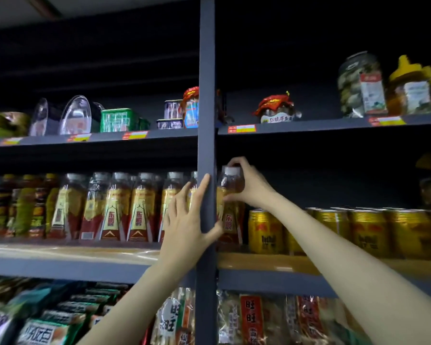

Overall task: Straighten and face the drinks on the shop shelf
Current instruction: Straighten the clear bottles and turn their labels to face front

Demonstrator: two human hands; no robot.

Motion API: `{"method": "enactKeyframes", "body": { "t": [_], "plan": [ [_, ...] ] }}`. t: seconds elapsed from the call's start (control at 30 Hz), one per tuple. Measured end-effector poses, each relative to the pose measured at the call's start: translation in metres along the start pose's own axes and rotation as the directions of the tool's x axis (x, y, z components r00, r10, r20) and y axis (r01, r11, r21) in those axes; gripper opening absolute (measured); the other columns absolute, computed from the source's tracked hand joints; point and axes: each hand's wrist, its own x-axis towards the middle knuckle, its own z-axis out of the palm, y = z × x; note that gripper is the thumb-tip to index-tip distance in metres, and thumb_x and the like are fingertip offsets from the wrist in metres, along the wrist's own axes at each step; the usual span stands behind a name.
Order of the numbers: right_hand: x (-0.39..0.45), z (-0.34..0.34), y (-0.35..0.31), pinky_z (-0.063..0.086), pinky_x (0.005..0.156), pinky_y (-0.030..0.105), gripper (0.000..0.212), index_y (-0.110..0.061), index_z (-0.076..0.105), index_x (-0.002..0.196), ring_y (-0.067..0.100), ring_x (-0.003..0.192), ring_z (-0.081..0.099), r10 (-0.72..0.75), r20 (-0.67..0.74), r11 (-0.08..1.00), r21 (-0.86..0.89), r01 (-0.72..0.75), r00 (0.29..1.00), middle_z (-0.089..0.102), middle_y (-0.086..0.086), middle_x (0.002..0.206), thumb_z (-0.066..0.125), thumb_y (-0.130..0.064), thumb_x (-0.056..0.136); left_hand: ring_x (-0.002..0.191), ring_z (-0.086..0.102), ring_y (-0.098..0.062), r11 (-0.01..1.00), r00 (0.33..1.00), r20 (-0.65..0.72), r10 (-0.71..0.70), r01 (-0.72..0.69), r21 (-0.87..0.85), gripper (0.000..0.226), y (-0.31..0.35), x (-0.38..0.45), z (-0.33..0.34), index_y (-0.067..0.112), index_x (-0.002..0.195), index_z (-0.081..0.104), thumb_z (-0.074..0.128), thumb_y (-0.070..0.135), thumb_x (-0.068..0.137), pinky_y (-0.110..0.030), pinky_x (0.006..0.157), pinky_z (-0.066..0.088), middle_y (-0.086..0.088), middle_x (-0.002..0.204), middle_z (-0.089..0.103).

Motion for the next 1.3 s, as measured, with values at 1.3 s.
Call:
{"method": "enactKeyframes", "body": {
  "t": [1.3],
  "plan": [
    [-0.148,-0.077,-0.074,0.057,0.071,0.049,0.051,-0.014,0.048,0.122,0.035,0.097,0.065,0.537,0.19,0.153,0.936,-0.316,0.822,0.063,0.019,0.113,0.069,-0.034,0.08,0.115,0.049,0.001,0.615,0.997,0.063,0.039,0.026,-0.788,0.077,0.084,-0.034,-0.073,0.045,0.123,0.032,0.078,0.016,0.069,-0.008,0.079,0.048,0.02,0.126,0.044]
  ]
}}
